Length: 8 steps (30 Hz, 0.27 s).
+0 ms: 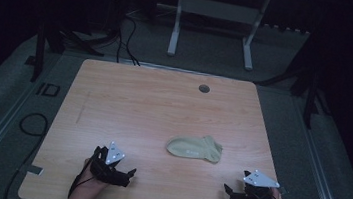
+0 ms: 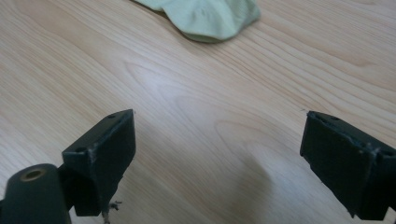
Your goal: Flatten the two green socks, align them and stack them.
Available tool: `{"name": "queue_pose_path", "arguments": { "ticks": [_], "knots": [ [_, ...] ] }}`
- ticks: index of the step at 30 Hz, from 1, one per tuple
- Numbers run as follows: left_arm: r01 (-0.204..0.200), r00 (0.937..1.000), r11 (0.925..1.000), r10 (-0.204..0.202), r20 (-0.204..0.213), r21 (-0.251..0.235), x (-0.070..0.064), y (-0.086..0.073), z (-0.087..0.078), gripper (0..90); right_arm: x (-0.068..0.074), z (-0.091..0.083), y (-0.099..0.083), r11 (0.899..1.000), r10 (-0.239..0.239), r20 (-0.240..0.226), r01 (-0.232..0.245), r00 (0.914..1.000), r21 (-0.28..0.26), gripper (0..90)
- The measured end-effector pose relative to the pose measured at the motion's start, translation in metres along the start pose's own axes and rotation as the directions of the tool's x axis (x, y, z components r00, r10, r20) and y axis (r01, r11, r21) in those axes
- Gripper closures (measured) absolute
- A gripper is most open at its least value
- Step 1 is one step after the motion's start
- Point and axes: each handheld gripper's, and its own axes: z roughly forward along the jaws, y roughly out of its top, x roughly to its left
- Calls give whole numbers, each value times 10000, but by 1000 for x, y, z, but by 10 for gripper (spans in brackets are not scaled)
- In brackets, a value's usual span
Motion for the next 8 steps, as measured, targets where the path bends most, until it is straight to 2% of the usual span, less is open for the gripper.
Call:
{"name": "queue_pose_path", "arguments": {
  "ticks": [8],
  "knots": [
    [371,9992,9993,-371,-142,-51,8,-7,-6,11,-4,-2,-5,9999,158,134,-157,9998,-28,103]
  ]
}}
